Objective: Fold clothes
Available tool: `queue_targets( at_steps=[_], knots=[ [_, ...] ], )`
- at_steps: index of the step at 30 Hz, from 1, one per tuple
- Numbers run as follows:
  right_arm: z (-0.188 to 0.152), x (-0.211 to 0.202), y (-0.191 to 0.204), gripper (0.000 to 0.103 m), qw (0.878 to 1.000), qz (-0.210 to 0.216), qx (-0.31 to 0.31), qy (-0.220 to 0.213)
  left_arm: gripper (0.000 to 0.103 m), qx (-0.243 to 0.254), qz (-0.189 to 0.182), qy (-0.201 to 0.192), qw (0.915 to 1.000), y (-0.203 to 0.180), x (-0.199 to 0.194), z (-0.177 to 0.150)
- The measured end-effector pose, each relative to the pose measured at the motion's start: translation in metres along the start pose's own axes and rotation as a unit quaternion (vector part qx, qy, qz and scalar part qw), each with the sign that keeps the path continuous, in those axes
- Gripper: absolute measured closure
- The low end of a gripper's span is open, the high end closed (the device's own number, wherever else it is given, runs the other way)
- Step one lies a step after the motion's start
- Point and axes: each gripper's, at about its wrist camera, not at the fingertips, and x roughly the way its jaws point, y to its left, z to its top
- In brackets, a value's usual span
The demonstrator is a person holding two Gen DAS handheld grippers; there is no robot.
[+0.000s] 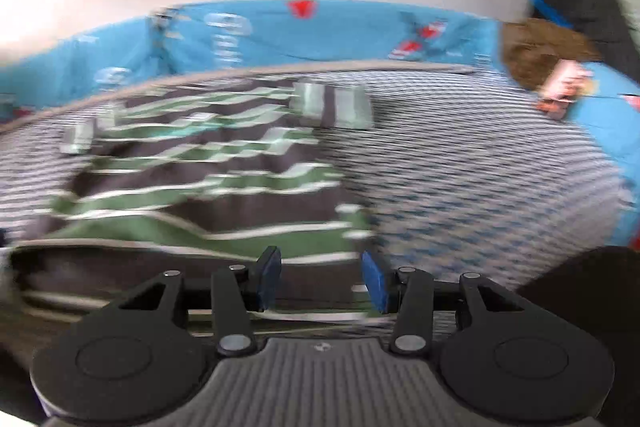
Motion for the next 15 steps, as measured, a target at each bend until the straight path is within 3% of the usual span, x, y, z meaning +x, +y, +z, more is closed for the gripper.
queue_targets(
  at_steps=[6,15],
  knots=[
    [-0.009,0.008,0.045,0.066,0.986,0.148,-0.081,-0.003,0.000,-0.015,-0.006,-0.005,0.9999,0.006,0.000,0.001],
    [-0.020,0.030,0.124,0.071,0.953,0.242,-0.181,0.009,0.000,-0.025,-0.017,-0.010,0.9995,0.007,0.001,0.012]
  ],
)
